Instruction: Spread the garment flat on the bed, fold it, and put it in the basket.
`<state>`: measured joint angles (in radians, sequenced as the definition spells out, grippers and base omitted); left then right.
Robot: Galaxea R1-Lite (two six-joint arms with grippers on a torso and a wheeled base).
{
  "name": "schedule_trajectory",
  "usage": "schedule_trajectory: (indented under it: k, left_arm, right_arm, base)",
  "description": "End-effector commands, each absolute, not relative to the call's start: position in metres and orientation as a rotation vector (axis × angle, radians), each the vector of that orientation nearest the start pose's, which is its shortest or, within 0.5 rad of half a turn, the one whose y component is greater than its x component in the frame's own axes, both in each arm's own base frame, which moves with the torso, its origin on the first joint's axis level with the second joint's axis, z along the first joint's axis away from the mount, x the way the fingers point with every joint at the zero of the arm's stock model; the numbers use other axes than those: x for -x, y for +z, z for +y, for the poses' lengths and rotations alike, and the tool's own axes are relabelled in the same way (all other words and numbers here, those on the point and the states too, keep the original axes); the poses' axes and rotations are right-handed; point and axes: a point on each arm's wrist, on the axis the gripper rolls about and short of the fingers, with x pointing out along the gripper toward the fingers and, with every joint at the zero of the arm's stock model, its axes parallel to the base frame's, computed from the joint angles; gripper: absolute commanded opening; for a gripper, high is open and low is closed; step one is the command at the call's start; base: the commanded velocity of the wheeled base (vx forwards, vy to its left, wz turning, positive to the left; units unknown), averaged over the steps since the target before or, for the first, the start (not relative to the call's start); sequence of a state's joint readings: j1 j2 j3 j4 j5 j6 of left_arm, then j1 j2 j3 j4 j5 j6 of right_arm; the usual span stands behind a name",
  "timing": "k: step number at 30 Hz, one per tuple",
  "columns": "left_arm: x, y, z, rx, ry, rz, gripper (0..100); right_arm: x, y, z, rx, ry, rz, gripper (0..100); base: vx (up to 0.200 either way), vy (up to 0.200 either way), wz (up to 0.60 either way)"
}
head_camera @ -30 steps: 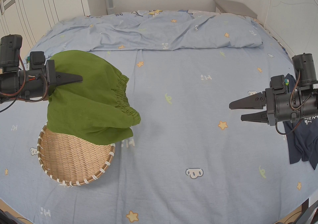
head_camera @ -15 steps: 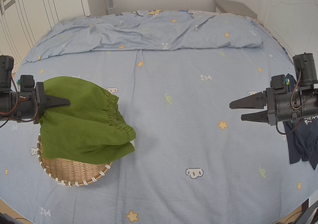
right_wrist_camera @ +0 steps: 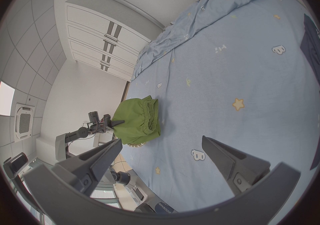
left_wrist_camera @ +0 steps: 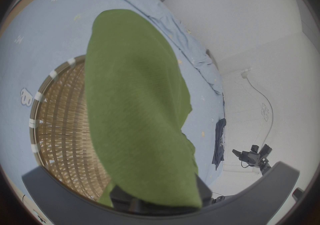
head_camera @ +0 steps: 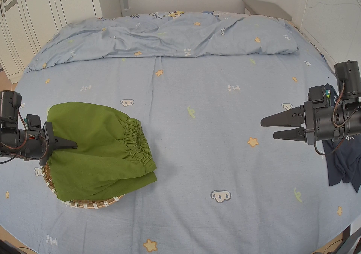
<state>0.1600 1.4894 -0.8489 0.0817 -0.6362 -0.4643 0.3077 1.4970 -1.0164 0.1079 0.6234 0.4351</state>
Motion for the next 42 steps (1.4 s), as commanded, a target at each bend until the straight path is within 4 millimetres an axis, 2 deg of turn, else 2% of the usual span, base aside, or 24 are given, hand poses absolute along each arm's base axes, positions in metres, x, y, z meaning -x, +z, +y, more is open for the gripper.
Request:
schedule_trajectory:
  k: [1, 7, 12, 21, 31, 32, 40, 41, 42]
  left_arm:
    - [-0.262, 0.154, 0.037, 0.772, -0.215, 0.891, 0]
    - [-0.288, 0.125, 0.049, 0.747, -0.062, 0.959, 0]
    - [-0.301, 0.116, 0.054, 0.731, -0.032, 0.978, 0]
    - [-0.314, 0.101, 0.051, 0.673, 0.047, 1.032, 0]
    - [-0.314, 0.1, 0.049, 0.652, 0.061, 1.047, 0]
    - [-0.314, 0.1, 0.049, 0.648, 0.06, 1.05, 100]
    - [-0.312, 0.103, 0.047, 0.603, 0.119, 1.042, 100]
    - [-0.309, 0.112, 0.049, 0.584, 0.146, 1.014, 100]
    - [-0.309, 0.112, 0.049, 0.584, 0.146, 1.014, 100]
  right_arm:
    - [-0.23, 0.231, 0.09, -0.482, 0.769, 0.793, 100]
    - [-0.23, 0.231, 0.09, -0.482, 0.769, 0.793, 100]
    - [-0.23, 0.23, 0.091, -0.479, 0.775, 0.797, 100]
    - [-0.231, 0.229, 0.092, -0.478, 0.773, 0.802, 100]
    - [-0.231, 0.228, 0.092, -0.478, 0.774, 0.804, 100]
    - [-0.231, 0.228, 0.092, -0.478, 0.776, 0.804, 100]
    - [-0.231, 0.228, 0.093, -0.477, 0.777, 0.805, 100]
    - [-0.231, 0.228, 0.093, -0.477, 0.777, 0.805, 100]
    - [-0.231, 0.228, 0.093, -0.477, 0.777, 0.805, 100]
  base:
    - [0.0, 0.0, 0.0]
    - [0.0, 0.0, 0.0]
    - [0.0, 0.0, 0.0]
    - [0.0, 0.0, 0.0]
    - [0.0, 0.0, 0.0]
    - [0.0, 0.0, 0.0]
    - [0.0, 0.0, 0.0]
    - [0.0, 0.0, 0.0]
    - [0.0, 0.0, 0.0]
